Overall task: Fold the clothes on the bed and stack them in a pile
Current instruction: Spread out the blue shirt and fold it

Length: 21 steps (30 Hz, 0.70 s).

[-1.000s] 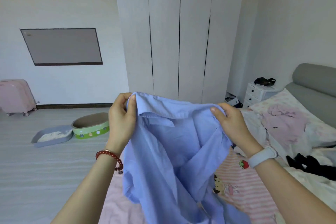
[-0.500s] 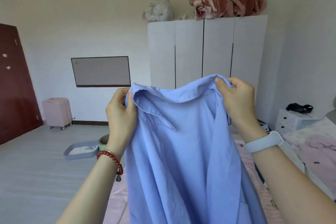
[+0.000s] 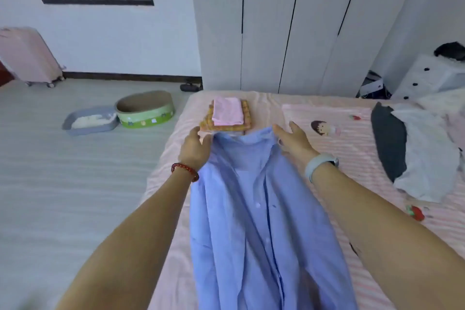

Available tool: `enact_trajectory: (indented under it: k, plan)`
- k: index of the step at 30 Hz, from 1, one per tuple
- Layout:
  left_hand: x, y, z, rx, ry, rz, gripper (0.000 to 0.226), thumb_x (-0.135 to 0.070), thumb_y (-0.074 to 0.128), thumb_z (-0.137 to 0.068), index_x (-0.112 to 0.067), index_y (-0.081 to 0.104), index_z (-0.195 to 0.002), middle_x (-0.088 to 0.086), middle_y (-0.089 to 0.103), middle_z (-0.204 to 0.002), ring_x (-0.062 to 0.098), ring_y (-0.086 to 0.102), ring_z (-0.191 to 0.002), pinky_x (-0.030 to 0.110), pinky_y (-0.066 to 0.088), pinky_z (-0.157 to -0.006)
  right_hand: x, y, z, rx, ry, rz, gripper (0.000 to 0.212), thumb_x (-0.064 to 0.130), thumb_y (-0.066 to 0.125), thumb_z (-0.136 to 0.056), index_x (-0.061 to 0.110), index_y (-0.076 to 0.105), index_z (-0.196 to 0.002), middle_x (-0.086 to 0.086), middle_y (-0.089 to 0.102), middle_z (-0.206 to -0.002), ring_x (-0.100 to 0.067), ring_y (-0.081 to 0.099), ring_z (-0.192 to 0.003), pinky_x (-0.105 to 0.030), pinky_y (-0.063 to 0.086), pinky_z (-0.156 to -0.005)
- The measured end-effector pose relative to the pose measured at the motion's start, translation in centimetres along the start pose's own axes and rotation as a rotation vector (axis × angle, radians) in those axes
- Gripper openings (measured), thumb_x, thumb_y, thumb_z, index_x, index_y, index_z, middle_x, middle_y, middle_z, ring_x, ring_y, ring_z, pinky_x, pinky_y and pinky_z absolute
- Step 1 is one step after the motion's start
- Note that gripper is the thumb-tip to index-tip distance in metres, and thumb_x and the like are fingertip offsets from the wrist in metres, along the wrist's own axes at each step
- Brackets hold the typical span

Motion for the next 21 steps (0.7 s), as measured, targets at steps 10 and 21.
enact_trajectory:
  k: [10, 21]
  plan:
    - [24.7, 12.3, 12.5, 0.202, -0.536, -0.086, 0.044, -0.014, 0.052, -0.092, -0.003, 0.042, -0.134, 0.021, 0.043, -0.135, 0.032, 0.042, -0.124, 0.032, 0.033, -0.099, -28.2, 9.2, 8.2, 0.172, 0.294, 0.271, 0.029, 0.009, 0.045, -0.094, 0.006, 0.054, -0.121, -0.015, 0.061, -0.114, -0.028, 0.058, -0.091, -0.030, 0.043, -0.076]
    - [35.2, 12.1, 27.8, 0.173, -0.845, -0.182, 0.034, -0.031, 0.064, -0.085, -0.004, 0.053, -0.101, 0.012, 0.059, -0.100, 0.031, 0.054, -0.099, 0.032, 0.041, -0.076, -39.4, 14.4, 26.5, 0.443, 0.044, 0.959, 0.055, 0.033, 0.084, -0.059, 0.002, 0.066, -0.101, -0.015, 0.065, -0.096, -0.036, 0.064, -0.089, -0.039, 0.055, -0.057]
Point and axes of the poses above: each hand's wrist, its own z-axis away from the middle knuckle, its own y-axis out of the palm, x = y × z, the point moved 3 cm from there along -z, towards the middle knuckle
